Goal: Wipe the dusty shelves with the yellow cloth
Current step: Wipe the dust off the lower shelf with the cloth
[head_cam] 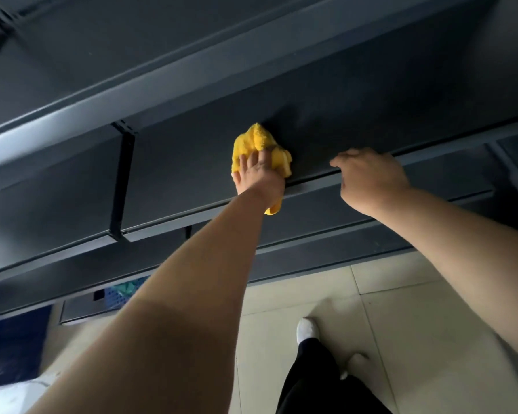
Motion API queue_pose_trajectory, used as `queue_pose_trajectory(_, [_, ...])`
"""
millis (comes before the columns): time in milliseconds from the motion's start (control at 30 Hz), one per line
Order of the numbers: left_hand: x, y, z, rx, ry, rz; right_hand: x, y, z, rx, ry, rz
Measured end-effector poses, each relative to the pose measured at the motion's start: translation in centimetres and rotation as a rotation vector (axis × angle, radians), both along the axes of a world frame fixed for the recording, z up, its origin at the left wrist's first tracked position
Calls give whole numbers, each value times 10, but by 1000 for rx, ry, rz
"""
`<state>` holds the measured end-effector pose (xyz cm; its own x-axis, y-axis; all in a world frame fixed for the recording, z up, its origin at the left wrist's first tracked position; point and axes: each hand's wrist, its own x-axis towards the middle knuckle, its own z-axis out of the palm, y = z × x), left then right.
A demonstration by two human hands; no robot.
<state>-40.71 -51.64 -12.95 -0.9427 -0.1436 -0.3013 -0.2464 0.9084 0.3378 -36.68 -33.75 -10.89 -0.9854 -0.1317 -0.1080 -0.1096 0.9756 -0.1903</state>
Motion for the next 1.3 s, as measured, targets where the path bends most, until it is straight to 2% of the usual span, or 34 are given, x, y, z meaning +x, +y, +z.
queue_pose_trajectory(167, [19,52,3,23,1,-165,18,31,8,77,-52,-93])
queue_pose_trajectory(300, [27,41,2,22,48,-221,24,34,7,44,-110,-61])
queue_pose_trajectory(600, [29,-56,12,0,-5,-15,17,-37,10,-34,-92,88])
queue_pose_trajectory(833, [17,-142,11,-13,-12,24,-1,-132,3,-75,-72,194])
queue_pose_trajectory(1033, [-27,-194,-2,-40,5,-4,-28,-207,-6,-130,-84,192])
queue_pose_trajectory(1300, [-108,-259,-14,-35,54,49,-68,-259,-19,-65,-38,79])
